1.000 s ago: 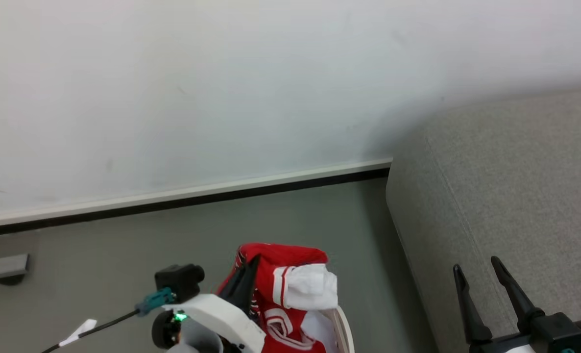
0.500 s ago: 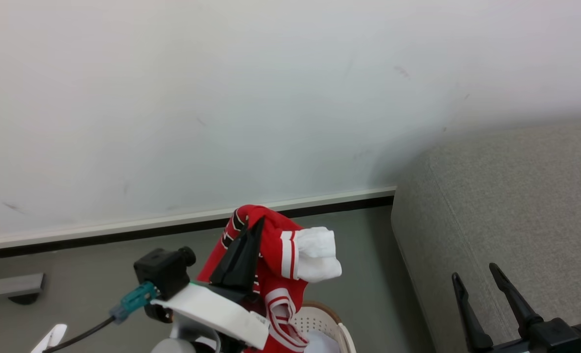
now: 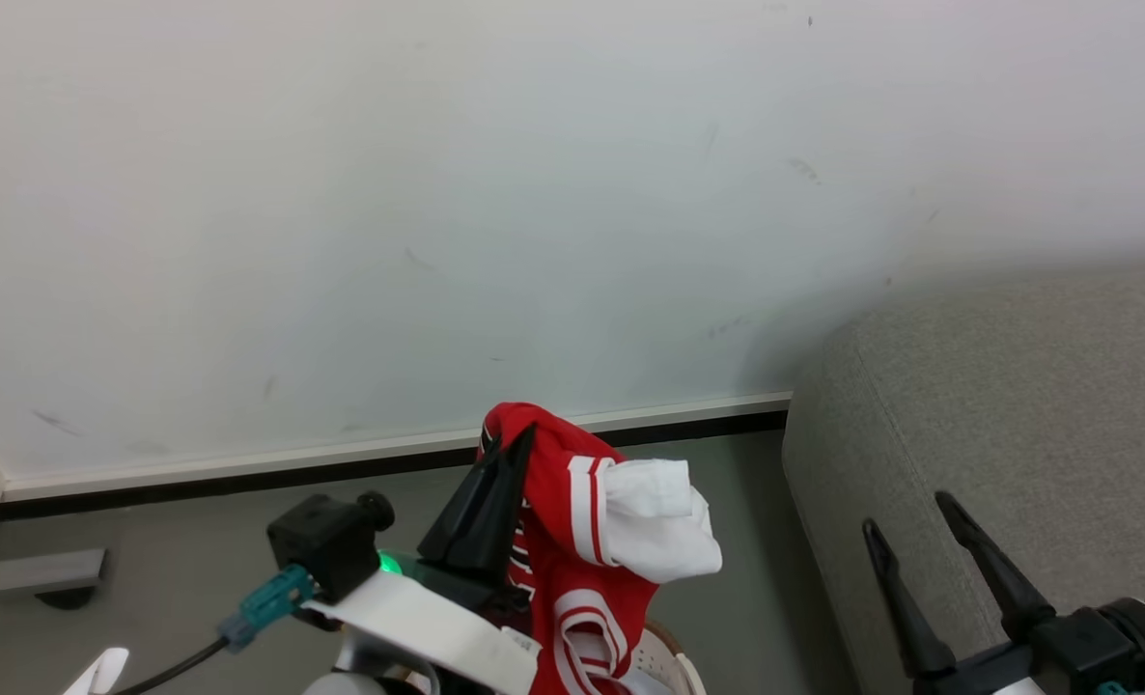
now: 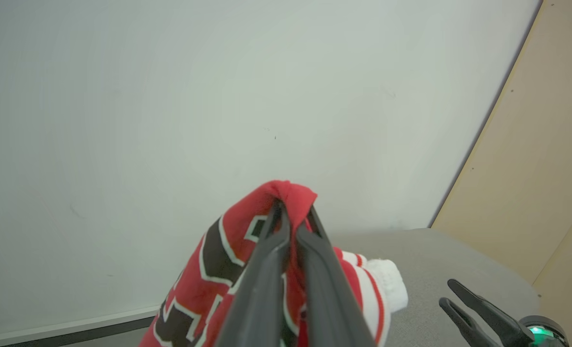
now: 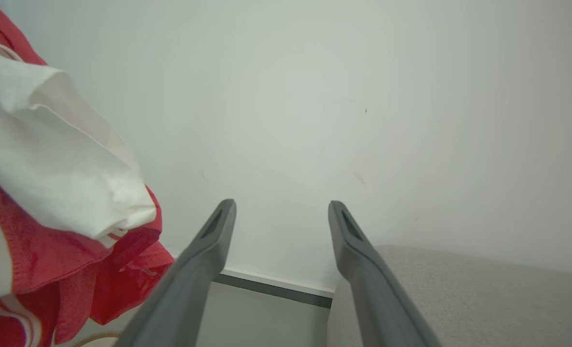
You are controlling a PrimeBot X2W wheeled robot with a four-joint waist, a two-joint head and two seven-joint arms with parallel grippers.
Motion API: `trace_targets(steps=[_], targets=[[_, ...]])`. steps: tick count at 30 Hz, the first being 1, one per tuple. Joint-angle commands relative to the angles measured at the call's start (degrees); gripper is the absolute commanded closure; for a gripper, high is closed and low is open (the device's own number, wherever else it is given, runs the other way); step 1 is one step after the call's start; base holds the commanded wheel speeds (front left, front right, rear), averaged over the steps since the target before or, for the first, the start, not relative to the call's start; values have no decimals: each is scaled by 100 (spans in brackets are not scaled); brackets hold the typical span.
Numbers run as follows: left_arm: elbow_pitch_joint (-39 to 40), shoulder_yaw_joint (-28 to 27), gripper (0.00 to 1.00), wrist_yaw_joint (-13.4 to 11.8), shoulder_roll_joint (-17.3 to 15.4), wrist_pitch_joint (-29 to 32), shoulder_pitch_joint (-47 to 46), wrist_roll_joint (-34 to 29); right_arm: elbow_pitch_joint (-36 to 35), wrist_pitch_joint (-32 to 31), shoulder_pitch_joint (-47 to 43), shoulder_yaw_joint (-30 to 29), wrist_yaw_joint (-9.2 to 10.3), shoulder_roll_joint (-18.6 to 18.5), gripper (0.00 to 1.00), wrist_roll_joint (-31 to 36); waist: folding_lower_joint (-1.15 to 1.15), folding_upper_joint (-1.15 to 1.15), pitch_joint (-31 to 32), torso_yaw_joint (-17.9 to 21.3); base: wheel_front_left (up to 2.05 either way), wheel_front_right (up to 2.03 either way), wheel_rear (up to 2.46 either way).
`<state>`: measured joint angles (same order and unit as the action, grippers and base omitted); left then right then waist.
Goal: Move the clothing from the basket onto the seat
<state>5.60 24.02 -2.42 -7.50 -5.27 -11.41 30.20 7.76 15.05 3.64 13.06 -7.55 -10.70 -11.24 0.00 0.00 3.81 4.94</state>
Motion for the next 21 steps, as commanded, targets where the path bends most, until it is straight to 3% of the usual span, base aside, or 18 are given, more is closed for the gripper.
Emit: trace_targets(steps=[1, 13, 21], targets=[[47, -3, 100, -14, -23, -4, 45, -25, -48, 19, 87, 94, 12, -78, 0, -118, 0, 0, -1, -6, 0, 0, 0], [267, 174, 100, 26, -56, 173, 37, -3, -445, 19, 1296, 2063, 12, -1239, 0, -879, 0, 0, -22, -50, 0, 0, 0], [163, 424, 100, 150, -88, 338, -140, -74, -370, 7, 2308, 3472, 12, -1707, 0, -1547, 0, 0, -57, -106, 0, 0, 0]])
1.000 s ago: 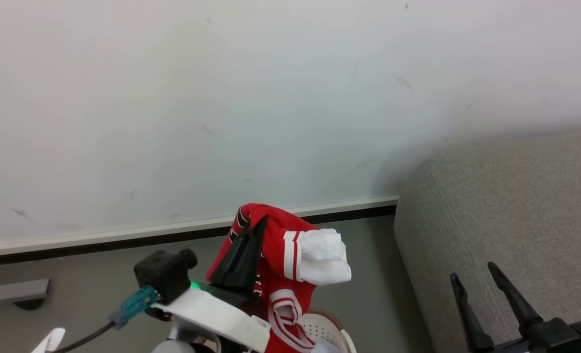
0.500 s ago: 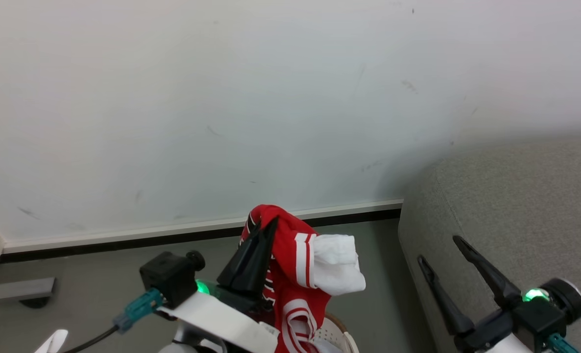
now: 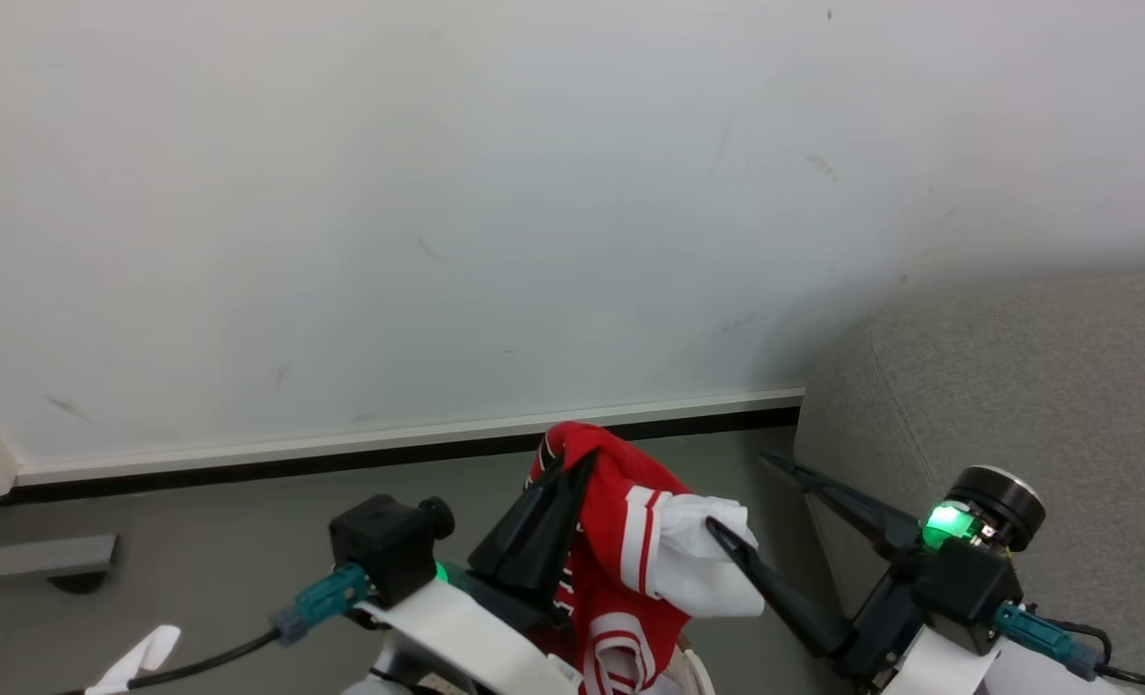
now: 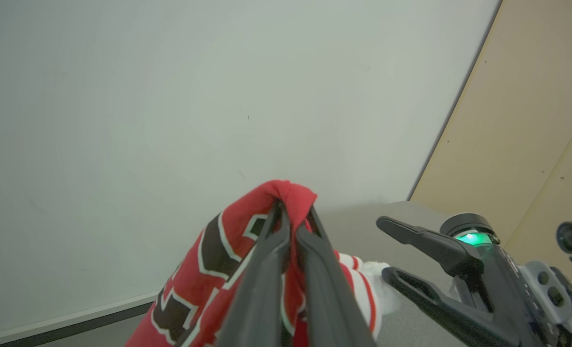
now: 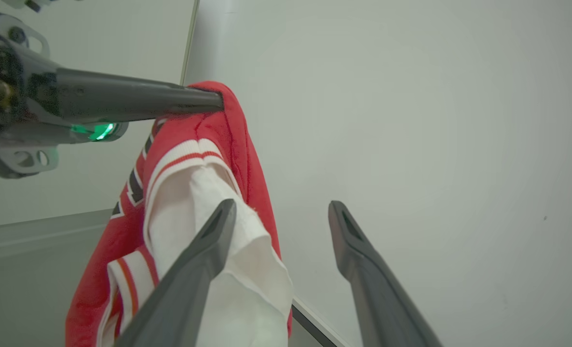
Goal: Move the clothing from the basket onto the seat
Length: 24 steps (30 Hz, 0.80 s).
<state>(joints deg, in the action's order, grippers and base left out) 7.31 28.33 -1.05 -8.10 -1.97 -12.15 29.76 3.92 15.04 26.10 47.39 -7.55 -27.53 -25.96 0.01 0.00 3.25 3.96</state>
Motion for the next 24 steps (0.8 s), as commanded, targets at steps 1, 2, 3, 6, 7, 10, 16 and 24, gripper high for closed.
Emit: trace_targets(steps=[1, 2, 3, 6, 7, 10, 16, 24], targets=[[-24, 24, 100, 31, -19, 23, -79, -48, 38, -5, 168, 206, 12, -53, 0, -168, -1, 0, -2, -16, 0, 0, 0], [-44, 72, 100, 51, -10, 32, -86, -61, 62, -11, 274, 374, 13, -82, 0, -251, -1, 0, -3, -25, 0, 0, 0], [-57, 115, 100, 59, 4, 44, -94, -61, 96, -11, 364, 519, 13, -98, 0, -350, -1, 0, -2, -32, 0, 0, 0], [-71, 241, 100, 129, 55, 80, -118, -26, 270, -9, 596, 950, 12, -104, 0, -569, -1, 0, 14, -54, 0, 0, 0], [-68, 270, 100, 143, 66, 95, -121, -22, 341, -6, 657, 1049, 12, -76, 0, -638, -1, 0, 19, -58, 0, 0, 0], [-62, 413, 100, 191, 93, 189, -121, -8, 524, 5, 840, 1389, 12, 20, 0, -844, -1, 0, 36, -70, 0, 0, 0], [-21, 664, 100, 287, 155, 329, -129, 80, 861, 14, 1181, 2010, 12, 207, 0, -1349, -1, 0, 77, -95, 0, 0, 0], [-209, 688, 100, 212, 166, 261, -147, 37, 1127, 19, 1124, 1724, 13, 371, 100, -1857, -1, 0, 83, -145, 0, 0, 0]])
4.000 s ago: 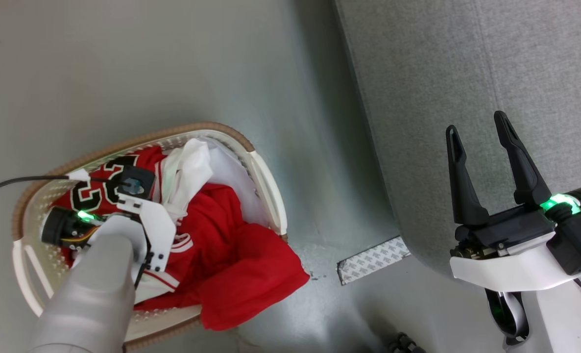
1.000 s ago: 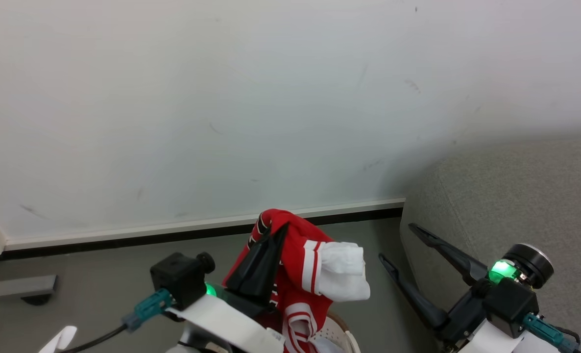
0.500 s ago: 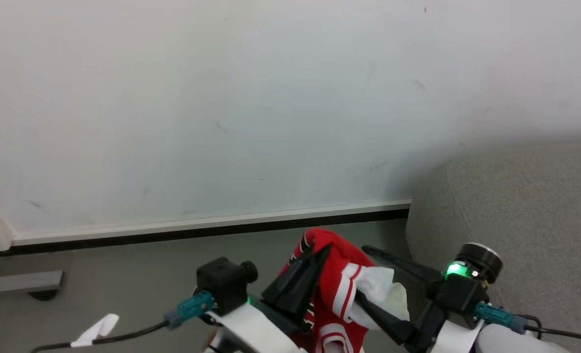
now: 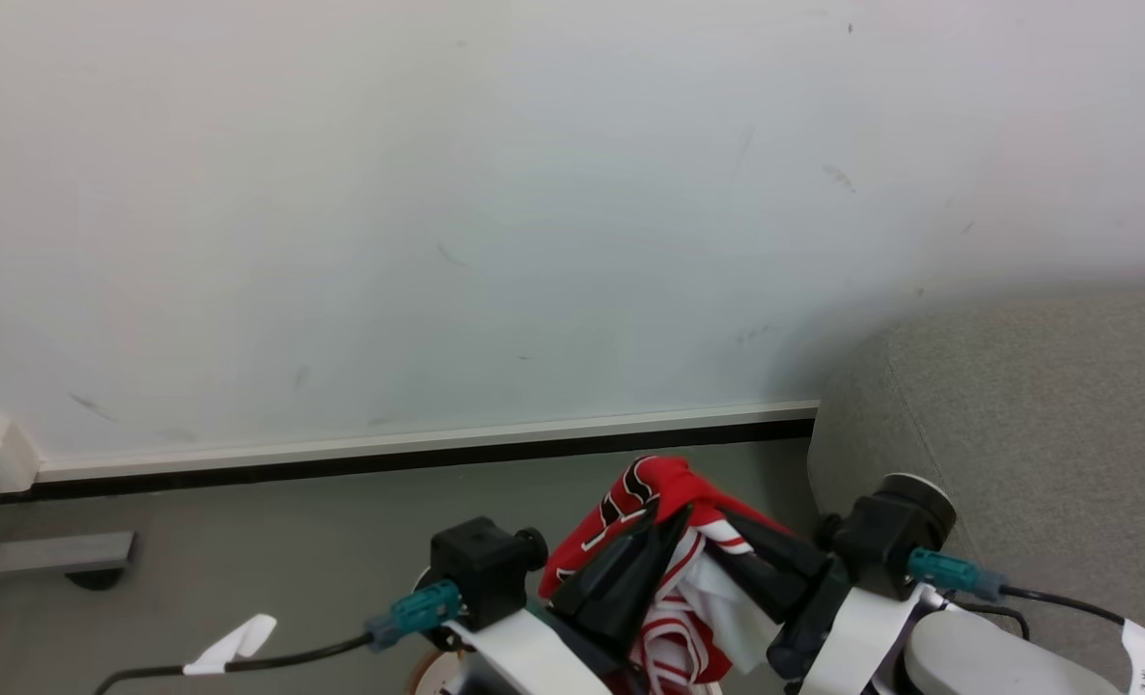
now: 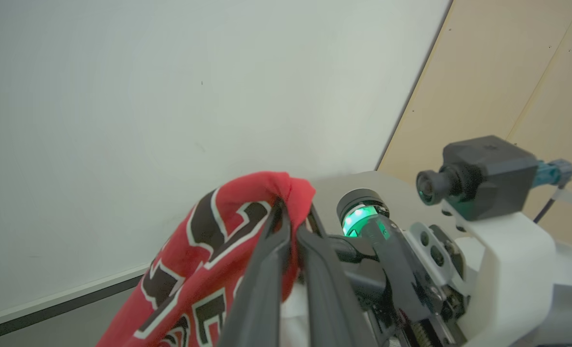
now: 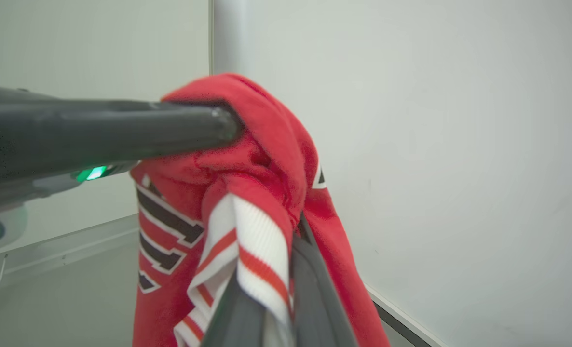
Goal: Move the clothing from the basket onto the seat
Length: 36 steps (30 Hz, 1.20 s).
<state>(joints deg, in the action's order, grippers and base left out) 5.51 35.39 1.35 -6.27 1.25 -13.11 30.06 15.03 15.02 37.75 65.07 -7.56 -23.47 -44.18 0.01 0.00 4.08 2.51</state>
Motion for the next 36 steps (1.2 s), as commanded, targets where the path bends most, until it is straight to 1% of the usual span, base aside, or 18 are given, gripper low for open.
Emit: trace_targets(steps=[1, 3, 4, 5, 6, 7, 14, 17, 21, 27, 34, 36], targets=[[-55, -37, 100, -47, -20, -88, -59, -21, 5, 20, -61, -122, 14, -38, 100, -20, -1, 0, 0, 3, 0, 0, 0], [-121, -51, 84, -66, -31, -124, -60, -47, -24, 20, -147, -306, 14, -50, 100, -21, -1, 0, -4, 20, 0, 0, 0], [-149, -68, 63, -73, -36, -143, -57, -53, -39, 21, -187, -397, 14, -60, 100, 5, -1, 0, -7, 42, 0, 0, 0], [-184, -78, 36, -91, -43, -168, -51, -61, -58, 21, -217, -464, 14, -72, 100, 37, -1, 0, -11, 69, 0, 0, 0], [-214, -86, 2, -107, -49, -186, -42, -72, -83, 21, -247, -533, 14, -83, 100, 58, -1, 0, -15, 100, 0, 0, 0], [-239, -97, 0, -123, -57, -217, -33, -85, -107, 21, -273, -587, 14, -98, 100, 78, -1, 0, -18, 135, 0, 0, 0], [-374, -82, 0, -154, -69, -347, -26, -149, -242, 21, -455, -974, 13, -249, 100, 316, -1, 0, -63, 444, 0, 0, 0], [-432, -38, 0, -128, -42, -425, -39, -163, -341, 21, -555, -1251, 14, -317, 100, 407, -1, 0, -103, 699, 0, 0, 0], [-530, -4, 0, -126, -47, -514, -38, -208, -483, 22, -670, -1528, 13, -386, 100, 489, -1, 0, -157, 1144, 0, 0, 0], [-632, 126, 0, -66, -22, -629, -112, -300, -696, 21, -880, -2071, 14, -595, 100, 654, -1, 0, -246, 1735, 0, 0, 0], [-718, 237, 0, -39, 20, -704, -144, -326, -888, 22, -1195, -2710, 14, -866, 100, 765, -1, 0, -308, 2193, 0, 0, 0], [-730, 269, 0, -33, 32, -708, -160, -336, -932, 21, -1276, -2932, 14, -874, 100, 775, -1, 0, -328, 2274, 0, 0, 0]])
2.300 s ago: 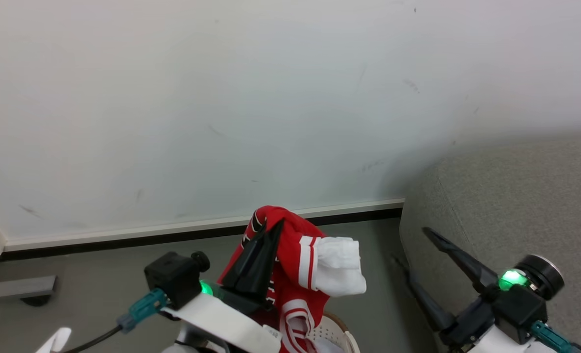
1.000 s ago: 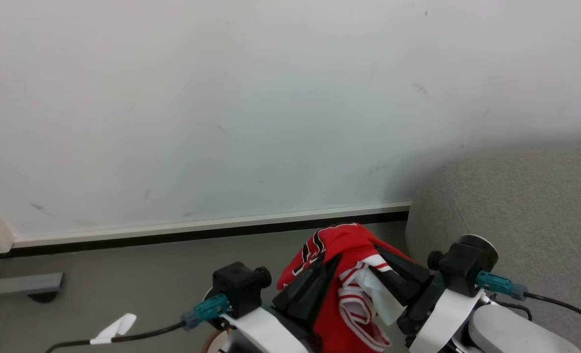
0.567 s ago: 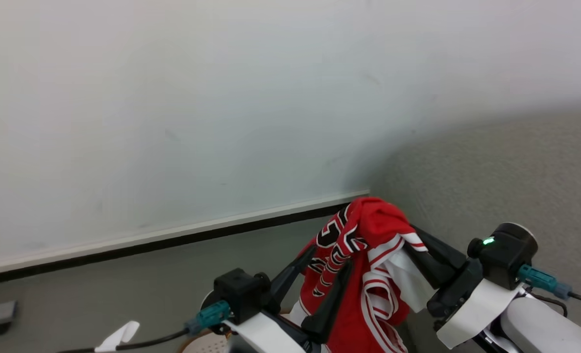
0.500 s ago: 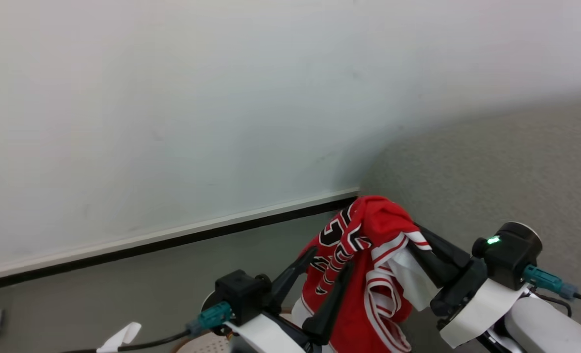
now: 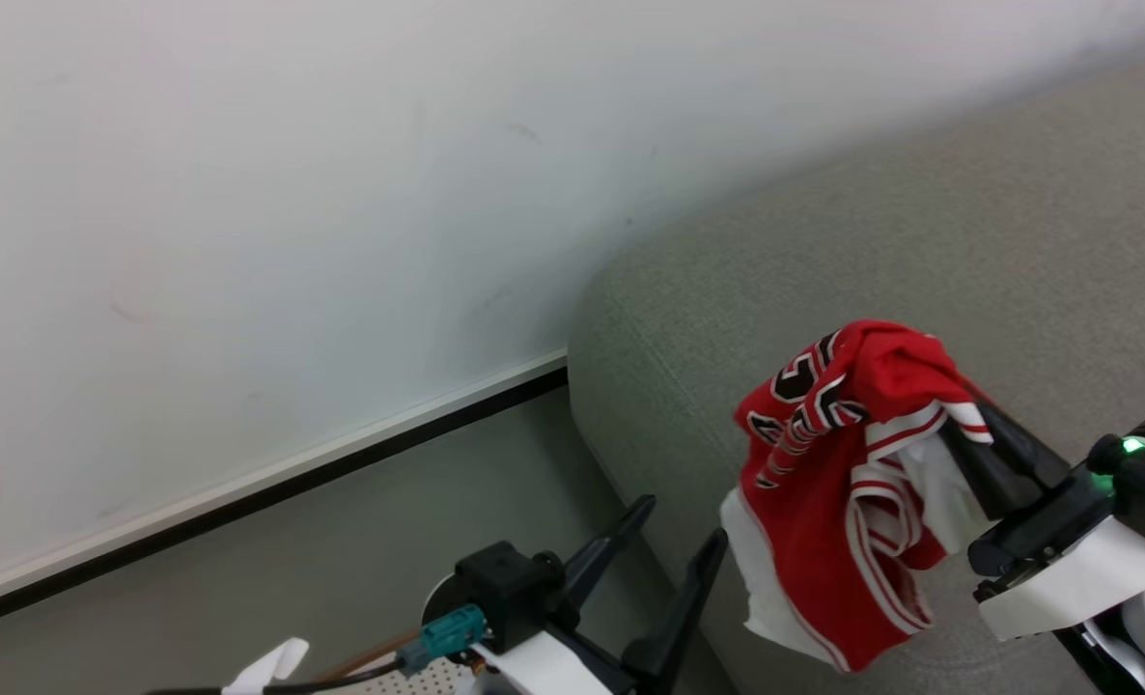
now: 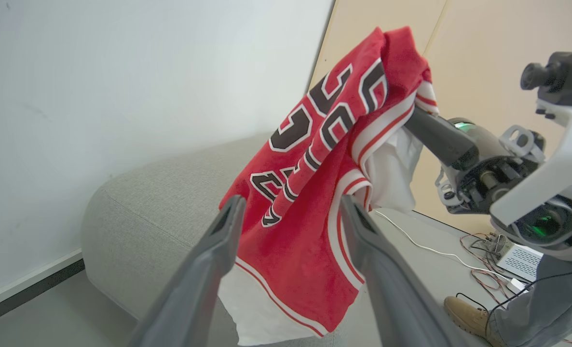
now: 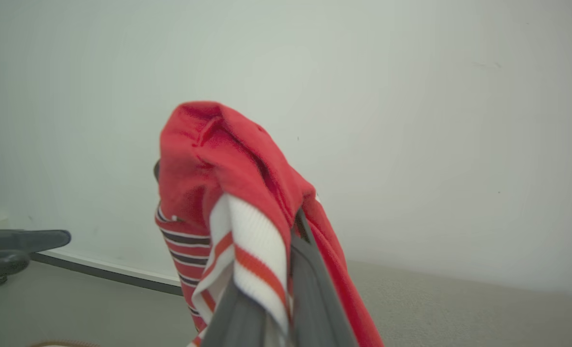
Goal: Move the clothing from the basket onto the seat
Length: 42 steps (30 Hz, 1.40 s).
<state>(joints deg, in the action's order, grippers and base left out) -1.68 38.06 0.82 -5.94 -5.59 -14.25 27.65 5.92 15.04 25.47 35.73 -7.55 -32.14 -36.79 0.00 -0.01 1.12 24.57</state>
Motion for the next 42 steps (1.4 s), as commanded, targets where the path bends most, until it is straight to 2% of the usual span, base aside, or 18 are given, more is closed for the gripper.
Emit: trace_targets(steps=[1, 8, 15, 20, 24, 30, 37, 42], targets=[[-16, 20, 0, 25, 5, -24, -45, -87, -40, 20, -98, -94, 12, -14, 100, 56, 0, 1, -44, 100, 0, 0, 0], [-22, 120, 0, 22, 14, -12, -84, -117, -194, 20, -408, -521, 12, 58, 100, 179, 0, 1, -129, 155, 0, 0, 0], [-7, 205, 0, 59, -22, 84, -291, -181, -21, 20, -572, -1106, 12, 278, 100, 277, 0, 1, -372, 7, 0, 0, 0], [90, 260, 0, 127, -34, 274, -882, -446, 111, 20, -246, -1861, 13, 588, 100, 325, 0, 1, -1196, -245, 0, 0, 0], [180, 309, 0, 238, -85, 468, -1566, -694, 232, 19, 322, -2478, 12, 851, 100, 491, 0, 1, -2135, -450, 0, 0, 0], [255, 377, 0, 437, -163, 634, -2557, -1004, 697, -72, 1681, -3032, 12, 823, 100, 688, 0, 1, -3381, -814, 0, 0, 0], [254, 368, 0, 523, -189, 691, -3324, -1178, 1750, -226, 3503, -3489, 13, 596, 100, 1161, 0, 1, -4168, -1005, 0, 0, 0], [228, 439, 0, 549, -74, 638, -3627, -1181, 2774, -301, 4319, -3790, 13, 458, 100, 1584, 0, 1, -4482, -1133, 0, 0, 0]])
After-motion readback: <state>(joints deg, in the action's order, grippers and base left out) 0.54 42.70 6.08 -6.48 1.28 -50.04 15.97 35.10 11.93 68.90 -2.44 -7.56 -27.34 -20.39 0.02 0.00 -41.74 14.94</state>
